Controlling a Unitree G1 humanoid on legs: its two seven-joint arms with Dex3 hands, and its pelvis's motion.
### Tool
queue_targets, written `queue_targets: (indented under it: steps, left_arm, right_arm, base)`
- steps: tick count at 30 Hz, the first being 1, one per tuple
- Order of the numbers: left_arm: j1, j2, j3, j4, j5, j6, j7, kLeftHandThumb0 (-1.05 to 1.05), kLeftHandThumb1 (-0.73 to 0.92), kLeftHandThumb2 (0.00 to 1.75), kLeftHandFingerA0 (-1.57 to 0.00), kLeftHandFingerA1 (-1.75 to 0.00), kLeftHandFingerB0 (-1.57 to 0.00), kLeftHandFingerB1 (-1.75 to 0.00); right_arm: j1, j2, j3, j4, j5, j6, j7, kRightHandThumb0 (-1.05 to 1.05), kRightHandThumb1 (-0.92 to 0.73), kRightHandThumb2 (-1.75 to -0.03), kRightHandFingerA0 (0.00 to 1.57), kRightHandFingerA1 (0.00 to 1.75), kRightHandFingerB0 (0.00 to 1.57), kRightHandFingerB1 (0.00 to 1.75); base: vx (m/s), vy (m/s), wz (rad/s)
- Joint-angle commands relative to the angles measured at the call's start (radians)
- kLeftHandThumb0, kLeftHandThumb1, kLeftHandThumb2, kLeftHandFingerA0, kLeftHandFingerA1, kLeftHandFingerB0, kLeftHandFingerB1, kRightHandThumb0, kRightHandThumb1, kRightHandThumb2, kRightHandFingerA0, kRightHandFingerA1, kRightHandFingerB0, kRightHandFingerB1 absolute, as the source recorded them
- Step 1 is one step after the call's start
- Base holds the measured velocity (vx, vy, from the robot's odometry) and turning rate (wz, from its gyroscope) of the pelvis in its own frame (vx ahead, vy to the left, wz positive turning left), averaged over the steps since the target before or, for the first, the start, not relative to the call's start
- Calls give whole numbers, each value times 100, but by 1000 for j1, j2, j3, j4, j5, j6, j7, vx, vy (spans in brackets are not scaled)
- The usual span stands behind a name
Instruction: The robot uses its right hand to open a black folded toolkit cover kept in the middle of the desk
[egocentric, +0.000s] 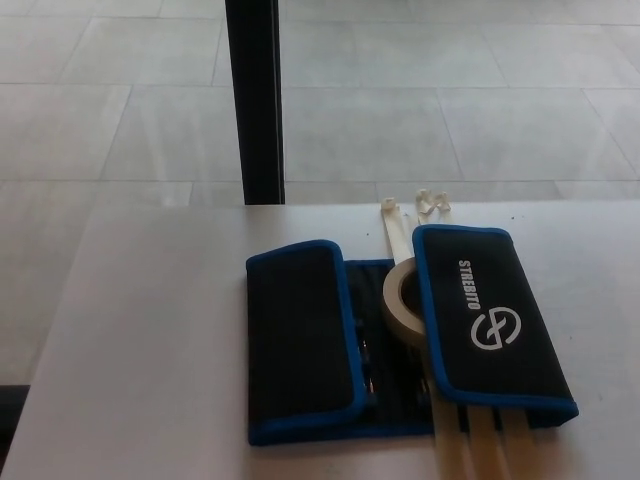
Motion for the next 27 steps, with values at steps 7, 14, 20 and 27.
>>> queue_targets:
  steps: [7,14,20,27]
  left_arm:
    - [-10,53,17,14,-18,12,-37,-95,92,76,-24,-53,-22,-36]
    - [-14,64,23,7,-23,17,-50,-92,92,76,-28,-51,-25,-36]
    - [-17,67,15,12,-13,16,-44,-95,92,77,-24,-51,-22,-36]
    - [-20,68,8,10,-10,17,-41,-94,92,78,-24,-52,-23,-36]
  right_arm:
    - [-2,-49,407,123,-352,-155,53,-36,-44,-101,4,55,0,48]
    - [-44,-31,452,232,-370,-193,-1,-57,-65,-60,16,53,28,33]
    - [-51,-34,457,271,-393,-180,-9,-57,-52,-83,17,56,25,46]
    - [-66,-46,465,343,-449,-202,-8,-50,-68,-62,20,48,32,33]
  base:
    - [0,0,0]
    - [0,0,0]
    - [0,0,0]
    - [0,0,0]
